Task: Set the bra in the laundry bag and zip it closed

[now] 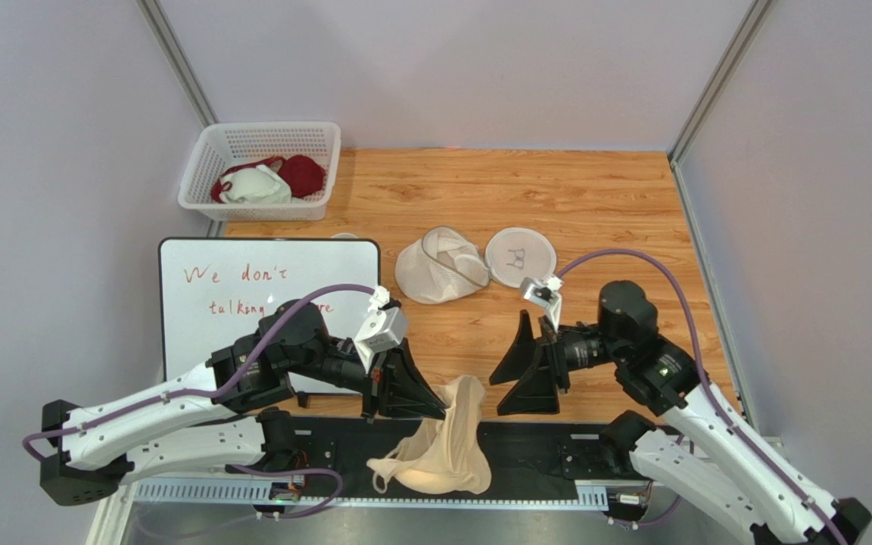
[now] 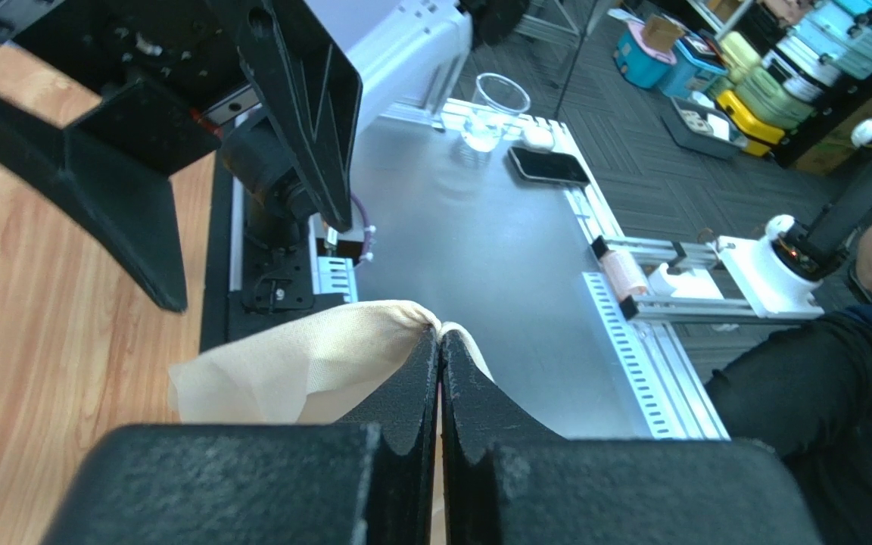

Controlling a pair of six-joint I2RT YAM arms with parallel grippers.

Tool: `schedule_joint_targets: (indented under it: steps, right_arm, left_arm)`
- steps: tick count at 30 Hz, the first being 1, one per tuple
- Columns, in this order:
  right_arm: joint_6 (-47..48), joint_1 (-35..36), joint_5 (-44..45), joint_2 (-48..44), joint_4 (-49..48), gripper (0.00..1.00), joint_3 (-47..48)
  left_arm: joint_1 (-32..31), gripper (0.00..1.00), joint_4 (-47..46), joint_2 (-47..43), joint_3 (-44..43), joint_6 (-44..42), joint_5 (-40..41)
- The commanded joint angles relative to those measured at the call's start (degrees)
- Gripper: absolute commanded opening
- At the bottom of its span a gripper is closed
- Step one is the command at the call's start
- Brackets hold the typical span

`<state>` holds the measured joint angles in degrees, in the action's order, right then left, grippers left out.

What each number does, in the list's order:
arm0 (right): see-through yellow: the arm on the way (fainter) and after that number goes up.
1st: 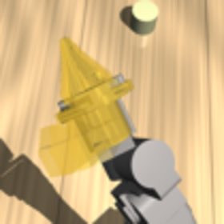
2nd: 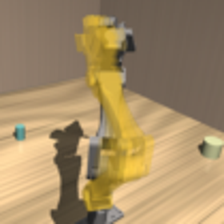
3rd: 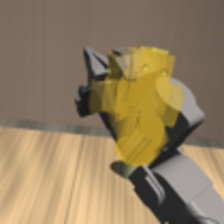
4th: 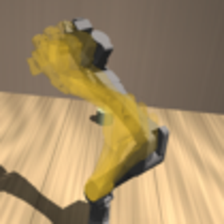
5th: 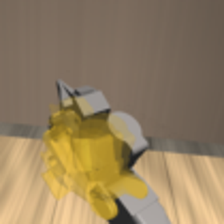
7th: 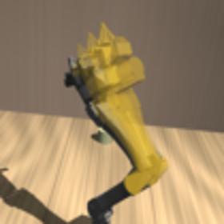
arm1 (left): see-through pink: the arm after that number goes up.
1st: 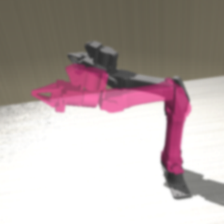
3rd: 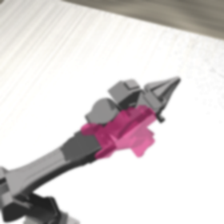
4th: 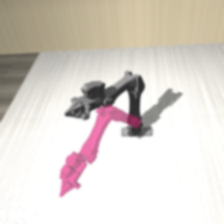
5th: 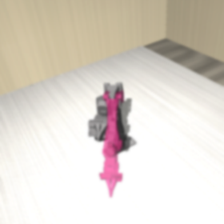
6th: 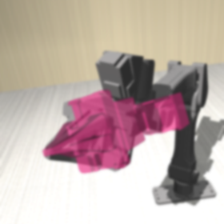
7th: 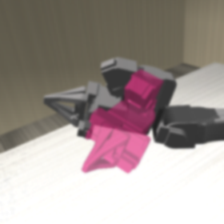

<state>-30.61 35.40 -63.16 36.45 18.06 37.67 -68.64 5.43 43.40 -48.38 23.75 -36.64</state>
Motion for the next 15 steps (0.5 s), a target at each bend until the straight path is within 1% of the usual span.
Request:
schedule_joint_targets:
  steps: [1,3,5,6,7,9,11,15]
  right_arm:
    - [6.5,7.92,2.51,7.12,-0.86,1.0,6.87]
    - [9.5,8.9,3.12,8.11,-0.13,1.0,7.94]
    - [8.82,8.9,3.22,8.11,-3.54,1.0,6.63]
    - [4.81,8.99,0.69,8.55,-10.7,1.0,4.36]
    - [2.51,9.34,-0.55,8.99,-14.86,1.0,3.38]
    - [1.87,11.69,-1.36,11.18,-19.02,1.0,2.94]
    - [4.41,14.33,-0.74,12.76,-19.2,1.0,3.2]
    - [7.05,16.46,-1.09,14.18,-17.55,1.0,4.42]
  left_arm:
    - [-0.26,0.0,-0.95,-0.51,-2.33,0.16,-5.18]
    - [-0.26,0.0,-1.12,-0.77,-2.6,0.51,-6.59]
    - [-0.26,0.0,-1.82,-1.21,-2.6,1.12,-9.05]
    - [-0.26,0.0,-2.18,-1.38,-2.42,1.39,-9.76]
    - [-0.26,0.0,-2.35,-1.56,-2.25,1.56,-10.72]
    - [-0.26,0.0,-2.88,-2.17,-2.16,1.65,-10.9]
    - [-0.26,0.0,-4.28,-2.35,-2.25,2.0,-12.39]
    - [-0.26,0.0,-5.08,-2.18,-2.16,2.27,-13.89]
